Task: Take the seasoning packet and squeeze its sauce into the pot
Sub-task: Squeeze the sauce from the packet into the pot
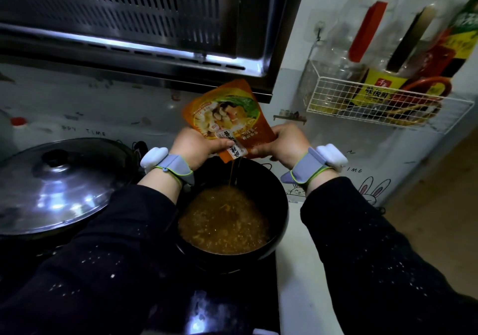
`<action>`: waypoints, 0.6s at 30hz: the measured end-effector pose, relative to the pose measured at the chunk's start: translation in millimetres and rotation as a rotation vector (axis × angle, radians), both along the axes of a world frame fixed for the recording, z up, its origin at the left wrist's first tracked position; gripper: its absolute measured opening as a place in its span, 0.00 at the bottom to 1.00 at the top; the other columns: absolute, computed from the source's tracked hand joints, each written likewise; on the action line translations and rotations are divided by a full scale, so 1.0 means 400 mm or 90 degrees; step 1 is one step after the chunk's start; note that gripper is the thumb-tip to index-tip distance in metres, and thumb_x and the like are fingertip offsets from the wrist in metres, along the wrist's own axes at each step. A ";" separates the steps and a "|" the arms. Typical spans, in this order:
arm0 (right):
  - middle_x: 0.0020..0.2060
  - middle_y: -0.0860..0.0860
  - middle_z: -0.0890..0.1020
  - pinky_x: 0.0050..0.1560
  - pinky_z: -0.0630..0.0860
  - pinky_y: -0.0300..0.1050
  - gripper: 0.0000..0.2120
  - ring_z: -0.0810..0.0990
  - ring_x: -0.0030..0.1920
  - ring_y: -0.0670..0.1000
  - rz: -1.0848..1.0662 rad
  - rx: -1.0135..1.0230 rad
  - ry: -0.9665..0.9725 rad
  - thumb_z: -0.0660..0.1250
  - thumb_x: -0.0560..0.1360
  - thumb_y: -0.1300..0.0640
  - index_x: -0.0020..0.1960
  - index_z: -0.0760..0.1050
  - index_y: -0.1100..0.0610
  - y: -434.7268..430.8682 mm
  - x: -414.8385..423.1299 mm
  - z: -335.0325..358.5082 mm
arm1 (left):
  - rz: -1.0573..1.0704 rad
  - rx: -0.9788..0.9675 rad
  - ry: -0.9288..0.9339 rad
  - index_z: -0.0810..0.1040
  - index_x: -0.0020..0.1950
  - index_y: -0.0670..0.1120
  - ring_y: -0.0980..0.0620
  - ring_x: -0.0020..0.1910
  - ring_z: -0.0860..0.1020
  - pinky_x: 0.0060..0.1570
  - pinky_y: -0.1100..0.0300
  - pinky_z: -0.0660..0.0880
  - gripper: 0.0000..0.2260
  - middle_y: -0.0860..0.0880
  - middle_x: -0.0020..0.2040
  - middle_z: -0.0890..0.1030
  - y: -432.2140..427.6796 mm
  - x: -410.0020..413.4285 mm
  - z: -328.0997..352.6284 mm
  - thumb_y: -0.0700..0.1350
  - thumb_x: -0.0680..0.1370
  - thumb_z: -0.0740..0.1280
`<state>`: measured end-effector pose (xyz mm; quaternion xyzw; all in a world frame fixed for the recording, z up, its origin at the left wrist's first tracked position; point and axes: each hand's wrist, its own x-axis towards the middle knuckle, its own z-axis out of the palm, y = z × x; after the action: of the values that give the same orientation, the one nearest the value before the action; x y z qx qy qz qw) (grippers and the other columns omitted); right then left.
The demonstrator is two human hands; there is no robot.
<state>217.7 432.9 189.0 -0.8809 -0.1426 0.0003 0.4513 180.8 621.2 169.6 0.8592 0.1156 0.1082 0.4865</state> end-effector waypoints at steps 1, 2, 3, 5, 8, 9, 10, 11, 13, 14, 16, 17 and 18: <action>0.30 0.51 0.84 0.29 0.75 0.39 0.07 0.80 0.29 0.48 -0.001 -0.015 0.005 0.77 0.61 0.62 0.33 0.80 0.54 0.004 0.000 -0.001 | -0.006 -0.012 -0.007 0.81 0.40 0.38 0.47 0.38 0.80 0.38 0.58 0.75 0.20 0.44 0.39 0.83 0.000 -0.001 -0.002 0.55 0.64 0.76; 0.35 0.56 0.85 0.32 0.77 0.45 0.06 0.83 0.34 0.54 0.002 -0.027 0.006 0.77 0.61 0.62 0.37 0.82 0.57 0.007 -0.001 -0.001 | -0.013 -0.024 -0.015 0.81 0.44 0.39 0.47 0.43 0.81 0.44 0.55 0.76 0.20 0.44 0.45 0.84 -0.001 -0.003 -0.002 0.53 0.64 0.76; 0.39 0.59 0.85 0.36 0.79 0.50 0.08 0.84 0.38 0.58 0.006 -0.035 0.005 0.76 0.62 0.62 0.41 0.82 0.60 0.008 -0.002 0.001 | -0.025 -0.033 -0.026 0.81 0.46 0.41 0.48 0.46 0.81 0.47 0.55 0.75 0.18 0.45 0.48 0.84 0.000 -0.004 -0.004 0.52 0.65 0.77; 0.41 0.62 0.85 0.45 0.80 0.58 0.11 0.83 0.42 0.62 0.008 -0.049 0.001 0.76 0.63 0.62 0.45 0.82 0.63 0.012 -0.002 0.003 | -0.058 -0.035 -0.043 0.80 0.50 0.46 0.52 0.49 0.79 0.50 0.60 0.72 0.16 0.48 0.52 0.83 0.000 -0.009 -0.004 0.49 0.65 0.77; 0.42 0.62 0.85 0.50 0.78 0.62 0.12 0.83 0.43 0.62 0.014 -0.060 -0.006 0.75 0.63 0.62 0.46 0.82 0.63 0.016 -0.003 -0.002 | -0.078 0.038 -0.038 0.79 0.54 0.46 0.52 0.50 0.78 0.51 0.62 0.69 0.20 0.49 0.54 0.82 0.001 -0.008 -0.006 0.48 0.65 0.77; 0.42 0.61 0.85 0.49 0.78 0.62 0.11 0.83 0.43 0.61 0.013 -0.064 -0.010 0.75 0.64 0.62 0.46 0.83 0.62 0.017 -0.005 -0.002 | -0.078 0.060 -0.043 0.79 0.55 0.46 0.52 0.51 0.78 0.51 0.63 0.69 0.21 0.48 0.55 0.82 0.000 -0.007 -0.008 0.48 0.65 0.77; 0.42 0.61 0.85 0.49 0.79 0.61 0.10 0.83 0.43 0.61 0.014 -0.064 -0.015 0.75 0.64 0.63 0.45 0.83 0.61 0.017 -0.006 -0.002 | -0.076 0.073 -0.050 0.79 0.56 0.46 0.50 0.53 0.78 0.52 0.62 0.69 0.21 0.48 0.56 0.82 -0.001 -0.007 -0.009 0.48 0.65 0.77; 0.41 0.61 0.85 0.48 0.79 0.61 0.10 0.83 0.42 0.60 0.014 -0.062 -0.019 0.75 0.63 0.63 0.44 0.83 0.61 0.017 -0.009 0.000 | -0.074 0.082 -0.056 0.79 0.56 0.45 0.49 0.54 0.79 0.52 0.62 0.69 0.21 0.47 0.56 0.82 -0.002 -0.008 -0.010 0.48 0.65 0.77; 0.41 0.62 0.85 0.47 0.80 0.59 0.08 0.83 0.41 0.59 0.013 -0.061 -0.031 0.74 0.64 0.65 0.44 0.83 0.61 0.019 -0.012 0.001 | -0.070 0.101 -0.064 0.79 0.56 0.45 0.48 0.54 0.79 0.51 0.62 0.69 0.21 0.47 0.55 0.82 -0.005 -0.011 -0.009 0.48 0.66 0.77; 0.41 0.62 0.85 0.47 0.80 0.57 0.09 0.82 0.41 0.58 0.011 -0.065 -0.040 0.72 0.64 0.67 0.44 0.83 0.61 0.020 -0.011 0.001 | -0.065 0.114 -0.068 0.79 0.55 0.45 0.48 0.53 0.79 0.49 0.62 0.69 0.20 0.47 0.55 0.82 -0.007 -0.012 -0.009 0.49 0.66 0.77; 0.43 0.62 0.85 0.50 0.80 0.53 0.12 0.81 0.42 0.57 0.009 -0.084 -0.055 0.67 0.66 0.71 0.46 0.83 0.61 0.020 -0.009 0.000 | -0.050 0.136 -0.077 0.80 0.54 0.44 0.47 0.52 0.79 0.47 0.62 0.69 0.20 0.46 0.54 0.83 -0.010 -0.015 -0.005 0.49 0.65 0.77; 0.44 0.62 0.85 0.52 0.80 0.52 0.14 0.81 0.42 0.56 0.006 -0.090 -0.058 0.66 0.66 0.72 0.48 0.83 0.61 0.020 -0.009 0.001 | -0.048 0.142 -0.083 0.80 0.54 0.44 0.47 0.52 0.79 0.47 0.62 0.70 0.19 0.46 0.54 0.83 -0.013 -0.018 -0.004 0.49 0.65 0.77; 0.45 0.62 0.85 0.53 0.79 0.51 0.15 0.80 0.42 0.55 0.002 -0.091 -0.059 0.65 0.66 0.73 0.48 0.83 0.61 0.021 -0.008 0.001 | -0.050 0.145 -0.089 0.81 0.54 0.44 0.47 0.53 0.79 0.48 0.61 0.71 0.19 0.46 0.54 0.83 -0.014 -0.019 -0.003 0.49 0.66 0.77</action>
<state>214.4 441.2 189.3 -0.9097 -0.1641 -0.0296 0.3804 173.4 615.4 168.4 0.9030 0.0349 0.1611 0.3967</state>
